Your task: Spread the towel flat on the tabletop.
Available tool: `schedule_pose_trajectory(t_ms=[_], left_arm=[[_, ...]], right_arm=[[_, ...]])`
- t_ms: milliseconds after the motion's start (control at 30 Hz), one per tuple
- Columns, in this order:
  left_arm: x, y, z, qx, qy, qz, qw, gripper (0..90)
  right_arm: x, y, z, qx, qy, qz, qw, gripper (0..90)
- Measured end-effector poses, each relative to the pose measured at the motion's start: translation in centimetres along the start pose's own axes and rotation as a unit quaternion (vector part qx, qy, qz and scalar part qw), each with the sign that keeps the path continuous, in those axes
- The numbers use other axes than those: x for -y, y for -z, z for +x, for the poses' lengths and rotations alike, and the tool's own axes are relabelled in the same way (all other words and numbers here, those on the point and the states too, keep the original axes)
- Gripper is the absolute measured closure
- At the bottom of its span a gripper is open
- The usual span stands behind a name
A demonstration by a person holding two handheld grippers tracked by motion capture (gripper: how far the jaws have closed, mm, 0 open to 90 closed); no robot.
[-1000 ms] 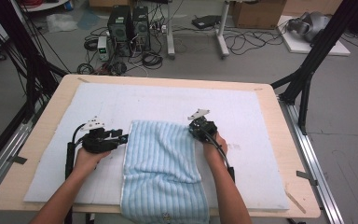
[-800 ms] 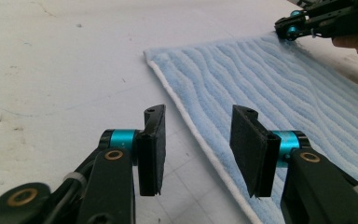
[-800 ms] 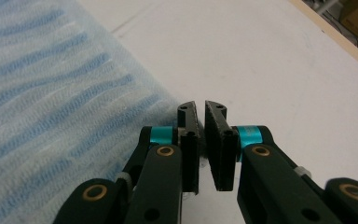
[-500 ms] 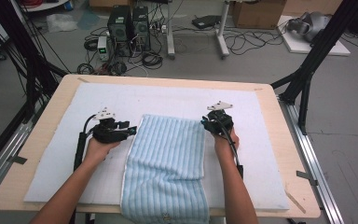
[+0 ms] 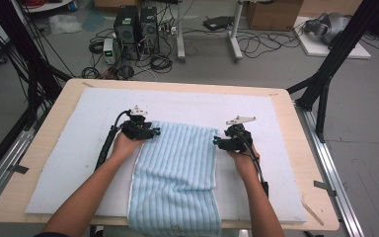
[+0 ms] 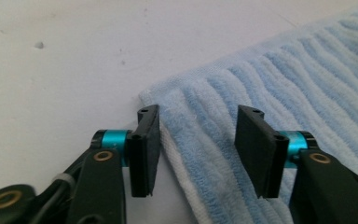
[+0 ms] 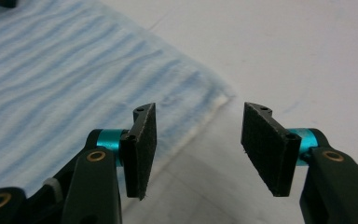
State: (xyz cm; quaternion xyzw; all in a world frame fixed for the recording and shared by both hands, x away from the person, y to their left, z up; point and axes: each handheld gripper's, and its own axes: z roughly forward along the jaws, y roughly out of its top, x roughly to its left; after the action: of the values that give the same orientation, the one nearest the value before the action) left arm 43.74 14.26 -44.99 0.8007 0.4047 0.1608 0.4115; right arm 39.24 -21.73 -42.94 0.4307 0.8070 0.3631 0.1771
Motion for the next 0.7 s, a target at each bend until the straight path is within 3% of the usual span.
schedule_pose_trajectory(t_ms=[33,100,200,267,300,367,533,633,700], left_arm=[[0.0,0.1,0.1,0.000,-0.005,0.001,1.0000,66.1],[0.1,0.0,0.3,0.017,0.006,-0.004,0.9998,84.4],[0.0,0.0,0.3,0.016,0.005,-0.005,0.9999,86.1],[0.0,0.0,0.5,0.012,0.014,-0.008,0.9998,86.8],[-0.1,-0.1,0.7,0.011,0.017,-0.008,0.9998,87.0],[-0.3,-0.2,1.0,0.005,0.017,-0.007,0.9998,87.0],[-1.1,-0.7,2.4,-0.007,0.042,-0.019,0.9989,87.2],[-1.7,-1.2,2.9,-0.016,0.043,-0.022,0.9987,87.2],[-2.2,-1.5,3.2,-0.023,0.040,-0.023,0.9987,87.2]], right_arm=[[-0.1,-0.1,0.5,-0.001,0.006,0.006,1.0000,44.9],[-0.1,-0.6,1.0,0.002,0.019,0.014,0.9997,47.4],[0.0,-1.7,1.5,0.004,0.034,0.038,0.9987,61.6],[-0.2,-1.9,1.6,-0.015,0.033,0.035,0.9987,80.6],[-0.4,-2.0,1.9,-0.014,0.041,0.037,0.9984,84.6],[-0.8,-2.3,2.1,0.004,0.060,0.041,0.9974,85.7],[-1.9,-3.6,0.2,0.031,0.035,0.034,0.9983,85.9],[-2.8,-4.4,-0.8,0.039,0.023,0.034,0.9984,85.9],[-3.6,-5.0,-1.1,0.048,0.027,0.039,0.9977,85.9]])
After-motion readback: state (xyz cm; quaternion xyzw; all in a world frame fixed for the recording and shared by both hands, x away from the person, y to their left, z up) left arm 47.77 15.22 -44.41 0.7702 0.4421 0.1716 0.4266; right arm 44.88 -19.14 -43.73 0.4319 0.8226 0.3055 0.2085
